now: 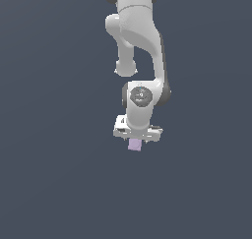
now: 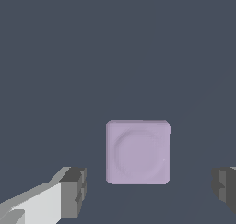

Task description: Pick up the object and move it to a goal position.

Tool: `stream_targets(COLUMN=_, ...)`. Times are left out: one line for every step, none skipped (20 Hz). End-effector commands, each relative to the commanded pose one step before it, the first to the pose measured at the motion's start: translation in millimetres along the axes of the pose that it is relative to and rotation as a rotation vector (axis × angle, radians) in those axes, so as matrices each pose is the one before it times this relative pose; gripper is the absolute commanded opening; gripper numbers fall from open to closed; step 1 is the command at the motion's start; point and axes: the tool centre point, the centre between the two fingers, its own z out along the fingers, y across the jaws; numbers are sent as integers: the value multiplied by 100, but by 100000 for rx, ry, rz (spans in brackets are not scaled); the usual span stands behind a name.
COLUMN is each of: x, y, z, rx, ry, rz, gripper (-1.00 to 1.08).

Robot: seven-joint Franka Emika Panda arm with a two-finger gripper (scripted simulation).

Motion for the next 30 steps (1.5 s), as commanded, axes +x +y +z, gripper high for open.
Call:
stream_targets(x=-21, y=-5, z=431, rx=-14, ry=-43, rz=14, gripper=100)
stream_targets(x=-1, y=27, z=298, rx=1, ry=26, rz=64, gripper=100)
stream_targets(x=-11, y=-15, z=383, rx=0, ry=0, rz=0, gripper=100)
stream_targets(x=-14, y=-18, z=450, rx=0, ry=0, rz=0, gripper=100)
stream_targets(x=-10, y=20, z=500, rx=1, ry=26, rz=64, gripper=100)
stream_targets(x=-20, y=-23, z=578, rx=0, ry=0, rz=0, gripper=100)
stream_targets(x=-11, y=18, z=545, rx=1, ry=26, rz=64, gripper=100)
stream_targets(x=-4, y=20, z=468, rx=1, ry=26, rz=64, gripper=100)
stream_targets(x=-5, y=-18, z=408, rx=0, ry=0, rz=0, gripper=100)
stream_targets(x=5, y=-17, z=332, rx=0, ry=0, rz=0, gripper=100)
stream_targets(x=15, y=-15, z=257, rx=0, ry=0, rz=0, gripper=100)
stream_targets(x=33, y=26, z=166, rx=3, ry=26, rz=64, gripper=100)
stream_targets(x=32, y=-12, z=112, rx=0, ry=0, rz=0, gripper=100)
stream_targets(x=31, y=-9, z=50, rx=0, ry=0, rz=0, gripper=100)
stream_targets(x=13, y=-3, z=11, rx=0, ry=0, rz=0, gripper=100)
stream_targets(x=0, y=0, z=0, rx=0, ry=0, rz=0, gripper=-100)
stream_targets(x=0, y=0, z=0, rx=0, ry=0, rz=0, gripper=-100)
stream_targets(x=0, y=0, z=0, rx=0, ry=0, rz=0, gripper=-100)
stream_targets(x=0, y=0, z=0, rx=0, ry=0, rz=0, gripper=-100)
stream_targets(x=0, y=0, z=0, rx=0, ry=0, rz=0, gripper=-100)
stream_targets(x=0, y=0, z=0, rx=0, ry=0, rz=0, gripper=-100)
stream_targets(x=0, y=0, z=0, rx=0, ry=0, rz=0, gripper=-100)
stream_targets(x=0, y=0, z=0, rx=0, ry=0, rz=0, gripper=-100)
stream_targets(x=0, y=0, z=0, rx=0, ry=0, rz=0, gripper=-100)
stream_targets(x=0, y=0, z=0, rx=0, ry=0, rz=0, gripper=-100)
stream_targets(x=-84, y=11, z=-275, rx=1, ry=-152, rz=102, gripper=-100)
stream_targets(x=3, y=5, z=-32, rx=0, ry=0, rz=0, gripper=-100)
stream_targets(x=11, y=14, z=-97, rx=0, ry=0, rz=0, gripper=-100)
stream_targets(x=18, y=24, z=-162, rx=0, ry=0, rz=0, gripper=-100)
stream_targets(x=25, y=33, z=-227, rx=0, ry=0, rz=0, gripper=-100)
